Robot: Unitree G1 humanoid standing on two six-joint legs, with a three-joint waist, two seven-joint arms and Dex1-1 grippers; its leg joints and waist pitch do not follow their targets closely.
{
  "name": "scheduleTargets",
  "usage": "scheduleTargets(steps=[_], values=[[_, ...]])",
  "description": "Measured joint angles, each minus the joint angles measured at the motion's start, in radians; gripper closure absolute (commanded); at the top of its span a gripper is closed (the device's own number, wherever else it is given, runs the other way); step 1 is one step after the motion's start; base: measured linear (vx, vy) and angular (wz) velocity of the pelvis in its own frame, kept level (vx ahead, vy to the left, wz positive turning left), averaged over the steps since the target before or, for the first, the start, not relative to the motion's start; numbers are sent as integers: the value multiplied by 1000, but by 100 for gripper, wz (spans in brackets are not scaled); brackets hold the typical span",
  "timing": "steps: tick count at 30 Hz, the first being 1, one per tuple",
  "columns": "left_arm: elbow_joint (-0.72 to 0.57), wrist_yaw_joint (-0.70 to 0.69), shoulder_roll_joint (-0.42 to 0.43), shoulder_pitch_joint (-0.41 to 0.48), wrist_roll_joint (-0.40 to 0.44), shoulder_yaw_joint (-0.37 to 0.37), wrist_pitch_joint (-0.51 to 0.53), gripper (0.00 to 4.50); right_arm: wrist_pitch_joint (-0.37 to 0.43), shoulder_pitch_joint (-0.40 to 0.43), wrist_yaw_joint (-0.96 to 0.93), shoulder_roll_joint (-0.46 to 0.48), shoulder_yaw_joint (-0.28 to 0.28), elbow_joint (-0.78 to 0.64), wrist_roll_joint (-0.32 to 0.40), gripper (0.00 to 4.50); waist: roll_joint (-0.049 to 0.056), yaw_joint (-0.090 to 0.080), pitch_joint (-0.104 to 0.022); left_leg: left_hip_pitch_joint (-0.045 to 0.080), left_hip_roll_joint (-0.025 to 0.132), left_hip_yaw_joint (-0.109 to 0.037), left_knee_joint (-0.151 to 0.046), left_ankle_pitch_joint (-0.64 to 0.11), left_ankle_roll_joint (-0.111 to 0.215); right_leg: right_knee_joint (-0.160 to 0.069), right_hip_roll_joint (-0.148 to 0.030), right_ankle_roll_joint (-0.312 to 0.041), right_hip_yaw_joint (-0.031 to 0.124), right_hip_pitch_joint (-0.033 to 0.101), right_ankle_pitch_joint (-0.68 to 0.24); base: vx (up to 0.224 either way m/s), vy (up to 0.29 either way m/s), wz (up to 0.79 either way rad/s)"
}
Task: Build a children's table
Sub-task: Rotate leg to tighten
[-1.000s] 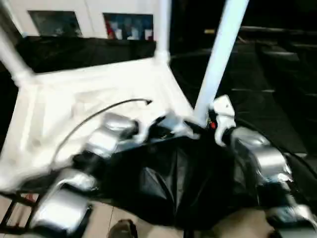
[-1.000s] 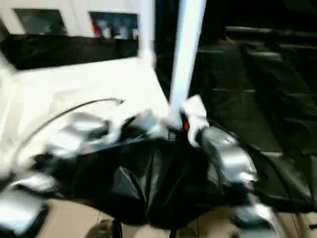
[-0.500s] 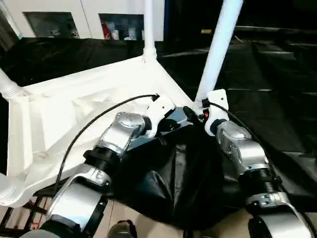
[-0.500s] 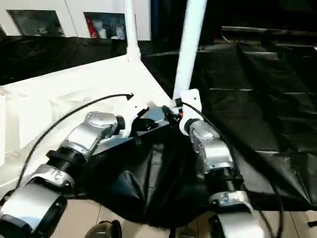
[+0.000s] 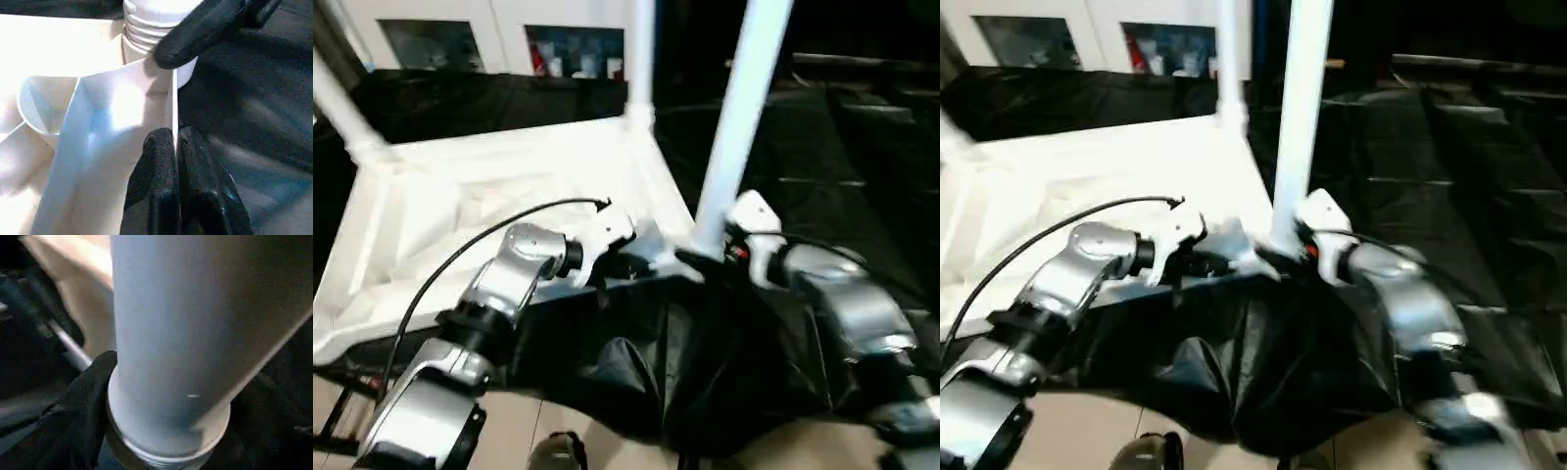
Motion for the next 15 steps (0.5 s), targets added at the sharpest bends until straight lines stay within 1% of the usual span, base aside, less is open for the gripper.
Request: scheduleTargets(steps=[1, 2, 5, 6, 7, 11, 13, 15], values=[[-3, -13, 5, 2, -3, -1, -1, 450, 2, 4, 17, -5, 0, -4, 9, 112, 0, 0, 0, 0, 0, 0, 0, 0, 0, 0, 0, 0, 0, 0, 0, 0, 0, 0], [-4, -20, 7, 4, -4, -1, -1, 450, 6, 5, 25, -6, 0, -6, 14, 121, 0, 0, 0, 0, 0, 0, 0, 0, 0, 0, 0, 0, 0, 0, 0, 0, 0, 0], [-15, -29, 15, 8, -9, -1, -1, 450, 14, 6, 50, -7, 0, -14, 23, 125, 0, 0, 0, 0, 0, 0, 0, 0, 0, 0, 0, 0, 0, 0, 0, 0, 0, 0], [-15, -32, 16, 8, -10, -1, -1, 450, 15, 6, 53, -7, 0, -15, 24, 153, 0, 0, 0, 0, 0, 0, 0, 0, 0, 0, 0, 0, 0, 0, 0, 0, 0, 0], [-15, -35, 17, 9, -11, -1, -1, 450, 18, 7, 59, -7, 0, -17, 26, 161, 0, 0, 0, 0, 0, 0, 0, 0, 0, 0, 0, 0, 0, 0, 0, 0, 0, 0], [-12, -35, 16, 10, -9, -1, -1, 450, 24, 14, 52, -4, 0, -22, 28, 175, 0, 1, 0, 0, 0, 0, 0, 0, 0, 0, 0, 0, 0, 0, 0, 0, 0, 0], [0, -14, 11, 5, -4, 1, -1, 450, 33, 14, 15, 11, -1, -20, 25, 175, 0, 0, 0, 0, 0, 0, 0, 0, 0, 1, 0, 0, 0, 0, 0, 0, 0, 0], [31, 36, -12, -12, 9, 3, 1, 450, 35, 12, -55, 43, -17, 1, 13, 176, 0, -2, 0, 0, 0, 0, 1, 0, 0, 1, 0, 2, 0, 0, -1, 0, 0, 0]])
